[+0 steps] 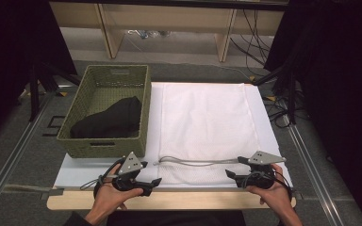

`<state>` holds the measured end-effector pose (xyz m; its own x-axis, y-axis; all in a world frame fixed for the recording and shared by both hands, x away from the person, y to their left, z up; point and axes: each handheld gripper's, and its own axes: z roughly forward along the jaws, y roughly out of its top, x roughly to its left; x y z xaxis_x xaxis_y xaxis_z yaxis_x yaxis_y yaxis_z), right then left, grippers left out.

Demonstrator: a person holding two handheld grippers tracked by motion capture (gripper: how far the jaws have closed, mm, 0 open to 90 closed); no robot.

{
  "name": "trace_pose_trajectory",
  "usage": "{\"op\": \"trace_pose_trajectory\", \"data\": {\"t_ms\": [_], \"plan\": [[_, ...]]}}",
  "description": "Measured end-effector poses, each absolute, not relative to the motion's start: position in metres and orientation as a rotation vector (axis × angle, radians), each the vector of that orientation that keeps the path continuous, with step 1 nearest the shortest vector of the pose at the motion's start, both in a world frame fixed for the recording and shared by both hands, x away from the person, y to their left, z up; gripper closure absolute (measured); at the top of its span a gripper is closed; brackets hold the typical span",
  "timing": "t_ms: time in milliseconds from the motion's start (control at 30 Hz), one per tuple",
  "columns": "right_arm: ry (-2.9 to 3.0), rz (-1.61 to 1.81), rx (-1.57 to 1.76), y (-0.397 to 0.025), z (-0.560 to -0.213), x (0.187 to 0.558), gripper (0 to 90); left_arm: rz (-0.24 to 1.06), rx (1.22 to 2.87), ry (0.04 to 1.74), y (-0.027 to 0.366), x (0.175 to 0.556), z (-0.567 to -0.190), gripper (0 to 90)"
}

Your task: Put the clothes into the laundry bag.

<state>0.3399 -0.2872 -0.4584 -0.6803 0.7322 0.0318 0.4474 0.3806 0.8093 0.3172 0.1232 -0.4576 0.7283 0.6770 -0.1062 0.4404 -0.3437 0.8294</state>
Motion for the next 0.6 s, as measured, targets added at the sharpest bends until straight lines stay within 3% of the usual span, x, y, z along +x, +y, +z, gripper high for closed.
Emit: {"op": "trace_pose_trajectory", "data": {"t_ms": [600], "plan": [[2.291,1.136,0.979,-0.2851,-0.4571,0.3428,29.0,0.335,2.011,0.841,0.1222,0.3175,-0.4579,22.4]]}}
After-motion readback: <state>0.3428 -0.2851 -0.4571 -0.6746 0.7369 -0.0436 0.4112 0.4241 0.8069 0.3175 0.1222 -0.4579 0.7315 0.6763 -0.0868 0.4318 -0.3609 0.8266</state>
